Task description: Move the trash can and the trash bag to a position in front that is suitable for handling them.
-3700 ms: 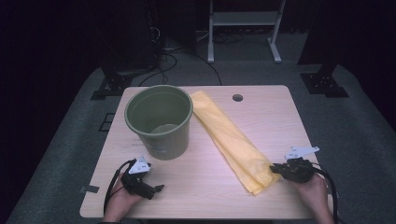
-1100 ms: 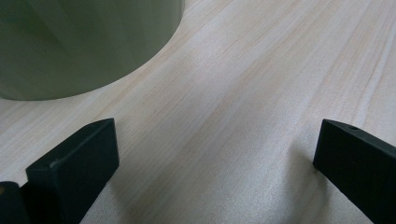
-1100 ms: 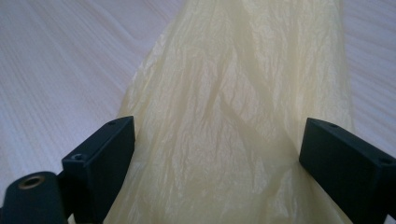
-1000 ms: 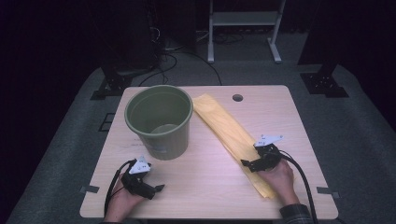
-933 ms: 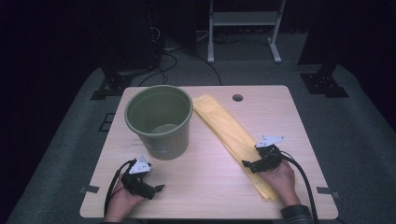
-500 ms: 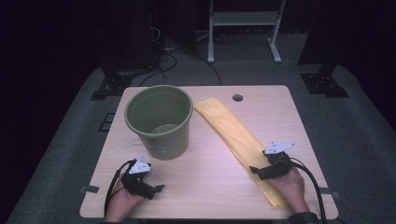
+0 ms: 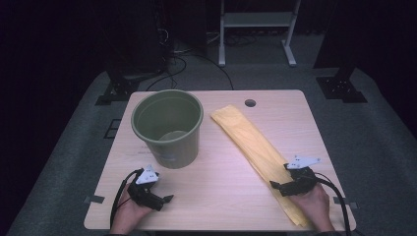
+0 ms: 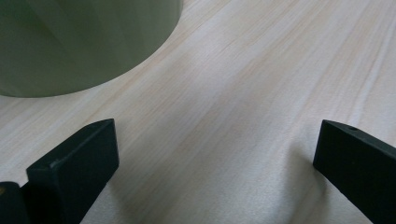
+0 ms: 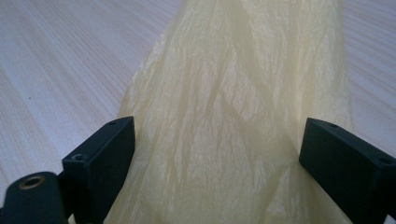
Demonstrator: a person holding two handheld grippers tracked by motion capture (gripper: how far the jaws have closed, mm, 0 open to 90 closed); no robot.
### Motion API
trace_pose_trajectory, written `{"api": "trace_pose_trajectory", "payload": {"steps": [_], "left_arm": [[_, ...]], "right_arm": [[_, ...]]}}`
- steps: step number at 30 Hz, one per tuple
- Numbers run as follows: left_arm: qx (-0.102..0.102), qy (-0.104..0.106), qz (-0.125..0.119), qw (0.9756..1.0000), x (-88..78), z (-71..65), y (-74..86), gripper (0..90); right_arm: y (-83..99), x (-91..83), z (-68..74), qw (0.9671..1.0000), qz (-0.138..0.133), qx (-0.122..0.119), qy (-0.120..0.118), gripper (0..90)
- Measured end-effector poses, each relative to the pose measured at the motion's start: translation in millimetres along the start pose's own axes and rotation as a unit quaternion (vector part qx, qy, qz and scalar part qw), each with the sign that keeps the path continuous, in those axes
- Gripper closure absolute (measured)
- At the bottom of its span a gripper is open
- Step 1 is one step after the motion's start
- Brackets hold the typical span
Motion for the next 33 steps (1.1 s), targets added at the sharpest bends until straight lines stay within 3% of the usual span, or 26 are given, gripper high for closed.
{"api": "trace_pose_trajectory", "payload": {"steps": [8,19,33], "left_arm": [[-0.014,0.001,0.005,0.9999,-5.9,-0.8,-1.0,0.0],[-0.044,-0.015,-0.009,0.9989,-29.8,9.3,-7.8,0.0],[-0.076,-0.019,-0.042,0.9960,-65.0,21.7,-39.4,0.0]], "right_arm": [[0.0,0.2,0.1,1.0000,0.000,0.000,0.001,9.6],[0.0,0.0,-0.1,1.0000,0.000,0.000,0.001,9.8],[0.0,0.0,-0.2,1.0000,0.000,0.000,0.001,9.8]]}}
Point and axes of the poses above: each handheld gripper's, and its own axes: x roughly forward along the jaws, y roughly out of its underside, z roughly to its left, the point moved 8 cm from there along x, roughly forward along the jaws, and after that the axes turned 1 degree about -x, right-handed, at the moved point
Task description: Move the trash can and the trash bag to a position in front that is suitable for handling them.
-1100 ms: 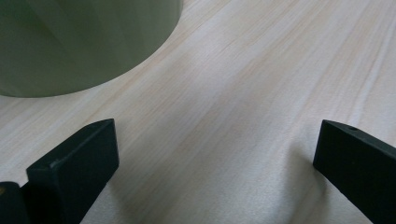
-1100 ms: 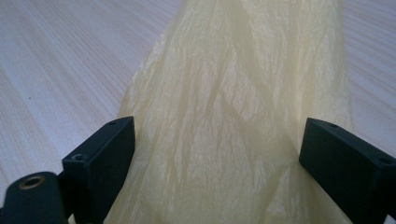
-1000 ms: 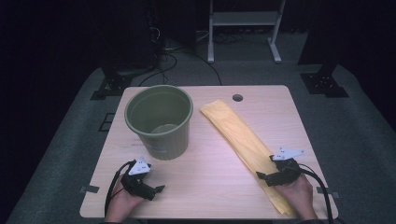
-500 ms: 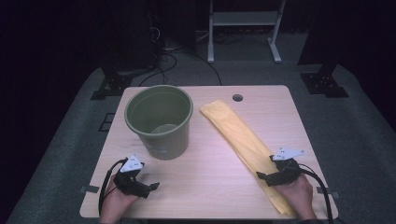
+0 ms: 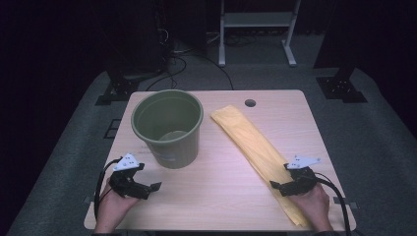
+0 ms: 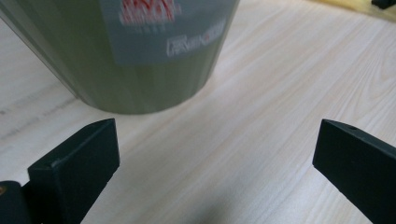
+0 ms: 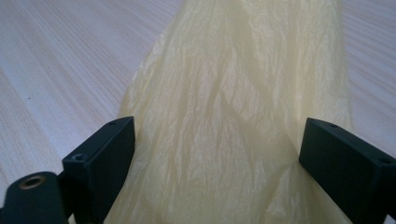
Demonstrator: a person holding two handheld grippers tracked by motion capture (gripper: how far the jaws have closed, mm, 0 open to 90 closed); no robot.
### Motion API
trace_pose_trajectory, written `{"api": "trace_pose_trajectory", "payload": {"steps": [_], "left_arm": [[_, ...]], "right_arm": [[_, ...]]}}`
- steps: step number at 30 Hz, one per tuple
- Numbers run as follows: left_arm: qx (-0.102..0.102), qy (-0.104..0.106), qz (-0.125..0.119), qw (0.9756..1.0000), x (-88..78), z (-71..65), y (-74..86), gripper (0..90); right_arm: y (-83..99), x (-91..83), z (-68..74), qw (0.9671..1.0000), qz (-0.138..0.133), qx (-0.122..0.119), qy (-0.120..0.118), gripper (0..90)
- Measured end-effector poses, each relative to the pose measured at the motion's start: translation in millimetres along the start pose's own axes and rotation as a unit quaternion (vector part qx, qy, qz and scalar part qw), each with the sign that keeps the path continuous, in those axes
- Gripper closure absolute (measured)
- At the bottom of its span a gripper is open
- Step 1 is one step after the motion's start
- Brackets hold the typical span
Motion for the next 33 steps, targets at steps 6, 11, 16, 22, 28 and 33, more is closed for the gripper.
{"api": "trace_pose_trajectory", "payload": {"steps": [6,11,16,22,28,33], "left_arm": [[-0.010,0.003,-0.006,0.9999,-11.8,2.4,-18.6,0.0],[-0.016,0.003,-0.007,0.9998,-19.4,3.9,-32.0,0.0],[-0.018,-0.002,-0.011,0.9998,-28.9,7.7,-47.4,0.0],[-0.021,-0.005,-0.019,0.9996,-41.0,12.8,-64.5,0.0],[-0.021,-0.010,-0.036,0.9991,-55.3,16.4,-83.2,0.0],[-0.019,-0.016,-0.038,0.9990,-62.7,18.9,-99.1,0.0]], "right_arm": [[0.0,0.0,0.0,1.0000,0.000,0.000,0.000,9.8],[0.0,0.0,0.0,1.0000,0.000,0.000,0.000,9.8],[0.0,0.0,0.1,1.0000,0.000,0.001,0.000,9.8],[-0.1,0.1,0.0,1.0000,0.000,0.001,0.000,9.8],[-0.1,0.1,0.0,1.0000,0.000,0.000,0.000,9.8],[0.0,0.1,0.0,1.0000,0.000,0.000,0.000,9.8]]}}
Point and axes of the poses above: each handheld gripper's, and its own axes: x roughly forward along the jaws, y roughly out of its underside, z roughly to its left, the point moved 8 cm from there along x, roughly forward along the jaws, and after that the axes turned 1 degree about -x, right-handed, at the moved point
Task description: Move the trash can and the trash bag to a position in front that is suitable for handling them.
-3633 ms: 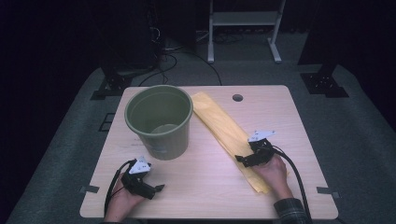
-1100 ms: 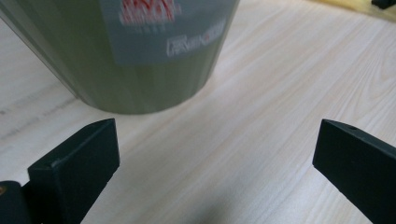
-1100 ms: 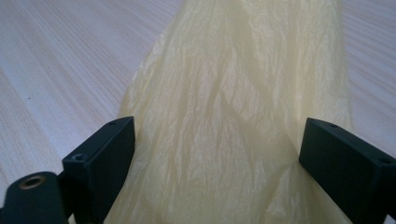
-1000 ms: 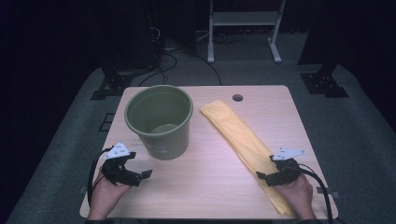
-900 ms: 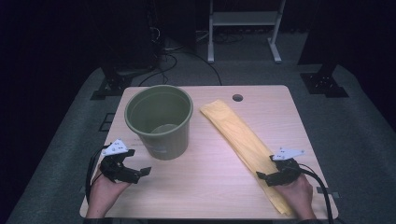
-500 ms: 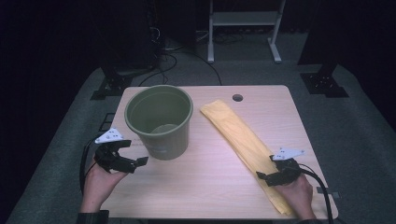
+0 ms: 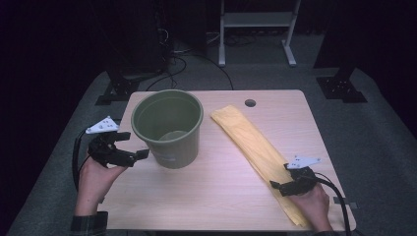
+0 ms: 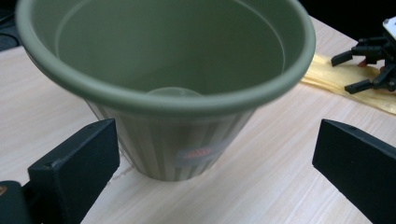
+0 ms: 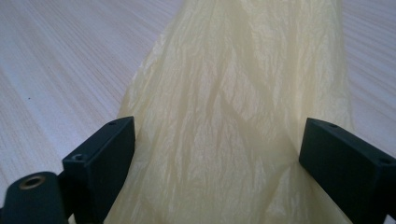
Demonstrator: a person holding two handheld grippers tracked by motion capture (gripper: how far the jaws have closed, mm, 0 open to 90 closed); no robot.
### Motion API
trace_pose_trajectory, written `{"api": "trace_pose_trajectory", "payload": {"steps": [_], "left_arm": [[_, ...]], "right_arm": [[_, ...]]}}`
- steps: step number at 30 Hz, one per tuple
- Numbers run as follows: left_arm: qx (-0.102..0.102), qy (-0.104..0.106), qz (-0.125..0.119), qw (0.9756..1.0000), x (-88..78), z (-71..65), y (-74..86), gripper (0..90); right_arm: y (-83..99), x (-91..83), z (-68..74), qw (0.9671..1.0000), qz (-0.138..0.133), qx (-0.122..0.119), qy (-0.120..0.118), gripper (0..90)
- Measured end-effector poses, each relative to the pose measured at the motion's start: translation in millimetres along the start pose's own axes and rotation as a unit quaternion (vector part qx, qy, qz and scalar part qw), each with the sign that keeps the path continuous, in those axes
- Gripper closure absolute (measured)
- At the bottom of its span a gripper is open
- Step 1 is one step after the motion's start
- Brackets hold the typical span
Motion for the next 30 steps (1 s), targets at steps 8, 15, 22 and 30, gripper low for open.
{"api": "trace_pose_trajectory", "payload": {"steps": [8,15,22,30], "left_arm": [[0.004,-0.008,-0.004,1.0000,-3.4,9.5,-24.9,0.0],[0.009,-0.018,-0.008,0.9998,3.6,24.1,-39.4,0.0],[0.004,-0.032,0.003,0.9995,16.5,43.6,-44.6,0.0],[-0.010,-0.038,0.025,0.9989,32.7,58.5,-42.1,0.0]], "right_arm": [[0.0,0.0,0.0,1.0000,0.000,0.000,0.000,9.8],[0.0,0.0,0.0,1.0000,0.000,0.000,0.000,9.8],[0.0,0.0,0.1,1.0000,0.000,0.000,0.000,9.8],[0.0,0.0,0.0,1.0000,0.000,0.000,0.000,9.8]]}}
Point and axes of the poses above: each handheld gripper's, and its own axes: x roughly forward along the jaws, y roughly out of its underside, z roughly to its left, the point moved 8 cm from there along x, roughly forward along the jaws, and after that the axes turned 1 degree about -x, right-handed, at the moved point
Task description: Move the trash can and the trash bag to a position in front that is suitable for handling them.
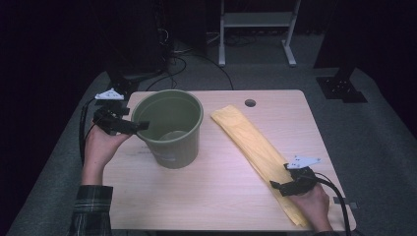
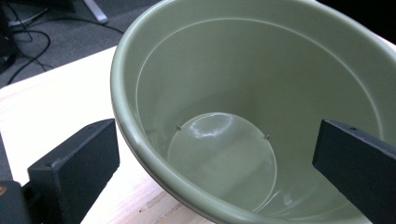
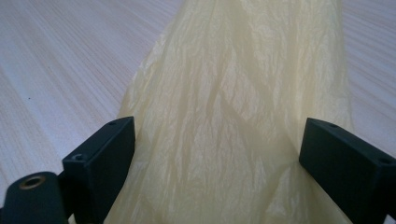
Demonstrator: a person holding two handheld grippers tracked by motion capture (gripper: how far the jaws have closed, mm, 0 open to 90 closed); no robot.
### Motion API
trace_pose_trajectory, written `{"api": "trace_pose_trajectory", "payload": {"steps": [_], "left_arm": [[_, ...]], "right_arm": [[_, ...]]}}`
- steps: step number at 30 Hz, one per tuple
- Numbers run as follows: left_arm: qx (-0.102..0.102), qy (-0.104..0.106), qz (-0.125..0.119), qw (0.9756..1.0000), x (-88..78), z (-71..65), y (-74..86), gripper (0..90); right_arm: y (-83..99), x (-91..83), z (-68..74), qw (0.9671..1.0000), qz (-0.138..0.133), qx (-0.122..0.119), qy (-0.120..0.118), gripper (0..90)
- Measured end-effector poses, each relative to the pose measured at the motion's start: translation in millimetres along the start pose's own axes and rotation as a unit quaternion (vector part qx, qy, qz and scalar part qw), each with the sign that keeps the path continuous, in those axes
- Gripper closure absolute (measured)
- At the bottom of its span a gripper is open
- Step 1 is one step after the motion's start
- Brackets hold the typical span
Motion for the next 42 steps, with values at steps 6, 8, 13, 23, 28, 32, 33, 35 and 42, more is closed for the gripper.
{"api": "trace_pose_trajectory", "payload": {"steps": [6,8,13,23,28,32,33,35,42], "left_arm": [[-0.007,0.003,0.009,0.9999,7.6,3.0,4.7,0.0],[-0.006,0.004,0.014,0.9999,9.9,3.3,7.5,0.0],[-0.010,0.015,0.025,0.9995,14.2,1.8,15.5,0.0],[-0.010,0.034,0.033,0.9988,16.9,-8.4,21.6,0.0],[0.000,0.040,0.038,0.9985,16.4,-18.5,23.1,0.0],[0.007,0.048,0.040,0.9980,17.4,-29.3,23.7,0.0],[0.009,0.049,0.040,0.9980,17.7,-32.1,23.8,0.0],[0.012,0.053,0.040,0.9977,18.3,-38.7,24.2,0.0],[0.029,0.075,0.044,0.9958,20.8,-64.8,25.3,0.0]], "right_arm": [[0.0,0.0,0.0,1.0000,0.000,0.000,0.000,9.8],[0.0,0.0,0.1,1.0000,0.000,0.001,0.000,9.8],[0.0,0.0,0.1,1.0000,0.000,0.000,0.000,9.8],[0.0,0.0,0.1,1.0000,0.000,0.000,0.000,9.8],[0.0,0.0,0.0,1.0000,0.000,0.000,0.000,9.8],[0.0,0.0,0.1,1.0000,0.000,0.000,0.000,9.8],[0.0,0.0,0.1,1.0000,0.000,0.000,0.000,9.8],[0.0,0.0,0.0,1.0000,0.000,0.000,0.000,9.8],[0.0,0.0,0.1,1.0000,0.000,0.000,0.000,9.8]]}}
Point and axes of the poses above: each handheld gripper's, and its own axes: x roughly forward along the jaws, y roughly out of its underside, z roughly to its left, the point moved 8 cm from there along x, roughly forward along the jaws, and after that the axes turned 1 degree about -x, right-handed, at the moved point
